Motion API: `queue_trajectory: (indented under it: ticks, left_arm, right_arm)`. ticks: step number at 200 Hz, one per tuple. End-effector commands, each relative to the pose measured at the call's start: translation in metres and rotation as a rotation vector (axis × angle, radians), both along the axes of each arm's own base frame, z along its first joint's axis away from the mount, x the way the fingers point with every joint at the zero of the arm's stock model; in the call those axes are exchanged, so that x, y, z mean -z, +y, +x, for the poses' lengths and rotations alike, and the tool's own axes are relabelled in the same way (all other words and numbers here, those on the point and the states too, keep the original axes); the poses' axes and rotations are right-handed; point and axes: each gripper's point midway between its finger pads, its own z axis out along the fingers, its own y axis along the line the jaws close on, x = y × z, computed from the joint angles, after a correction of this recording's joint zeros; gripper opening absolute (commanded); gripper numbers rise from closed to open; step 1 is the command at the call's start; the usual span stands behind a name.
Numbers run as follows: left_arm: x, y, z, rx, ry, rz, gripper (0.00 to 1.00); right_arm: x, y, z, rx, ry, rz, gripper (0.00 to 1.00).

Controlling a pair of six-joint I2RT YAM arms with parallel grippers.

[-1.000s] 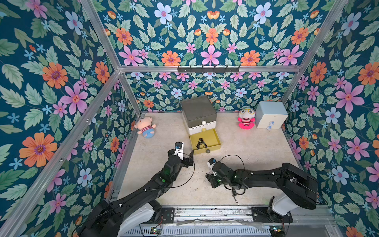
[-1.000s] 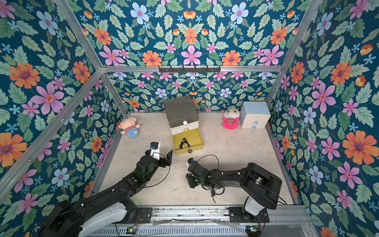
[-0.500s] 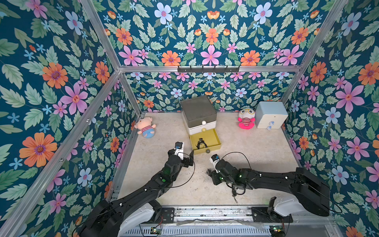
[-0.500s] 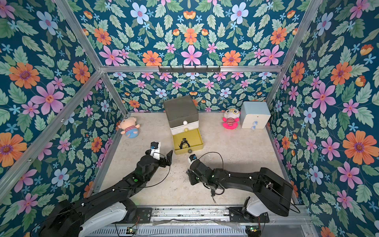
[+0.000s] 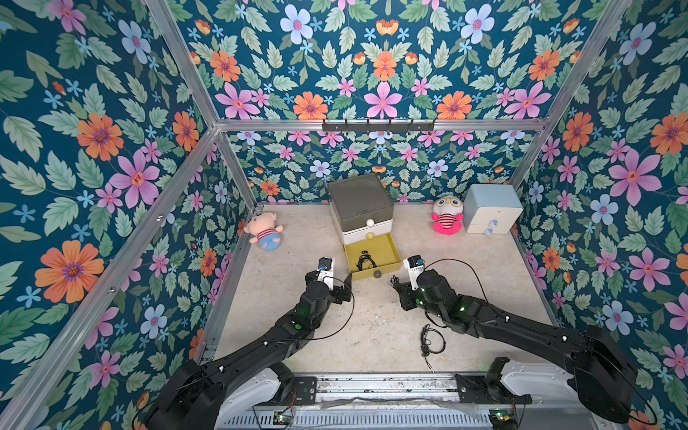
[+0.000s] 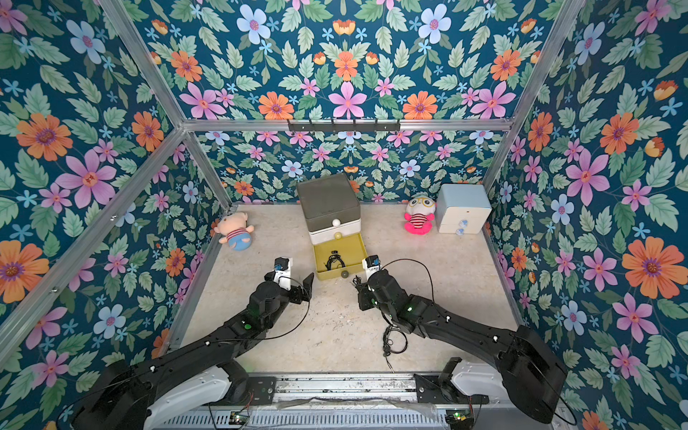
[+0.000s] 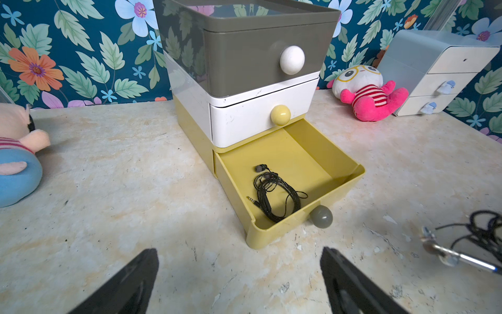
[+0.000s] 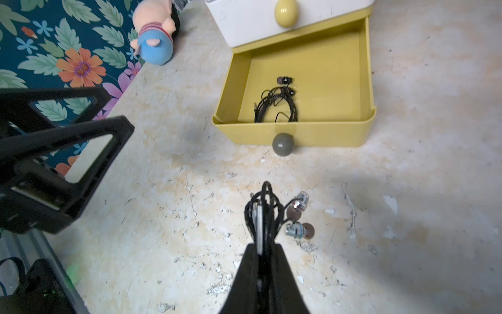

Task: Place the wired earphones into the drawer by color
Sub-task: Pick up the wired earphones from the center of the board, then place the wired earphones in the drawer.

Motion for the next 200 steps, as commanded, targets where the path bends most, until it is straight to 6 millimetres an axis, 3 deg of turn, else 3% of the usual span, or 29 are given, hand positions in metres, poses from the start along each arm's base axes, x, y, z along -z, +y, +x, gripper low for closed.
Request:
queue_trajectory:
  ticks: [1,53,112,156,160,200]
  left_arm:
    - [-0.007,0.000,0.002,-0.007,-0.023,-0.008,0.99]
    - [-0.009,0.001,0.002,-0.010,-0.030,-0.012,0.99]
    - [-0.009,-0.001,0.001,0.002,-0.025,-0.019,0.99]
    - [-0.011,0.001,0.001,-0.005,-0.030,-0.019,0.99]
    - [-0.011,0.001,0.001,-0.004,-0.030,-0.020,0.99]
    - [-0.009,0.000,0.001,-0.004,-0.027,-0.016,0.99]
  right_arm:
    - [-0.021,-0.002,0.018,0.027,-0.070,0.019,0.01]
    - [-0.039,0.005,0.054,0.065,-0.111,0.067,0.02]
    - [-0.035,0.034,0.092,0.064,-0.111,0.098,0.01]
    - [-0.025,0.050,0.121,0.079,-0.107,0.092,0.01]
    - [-0.011,0.052,0.124,0.080,-0.086,0.072,0.01]
    - [0.007,0.059,0.148,0.122,-0.084,0.041,0.01]
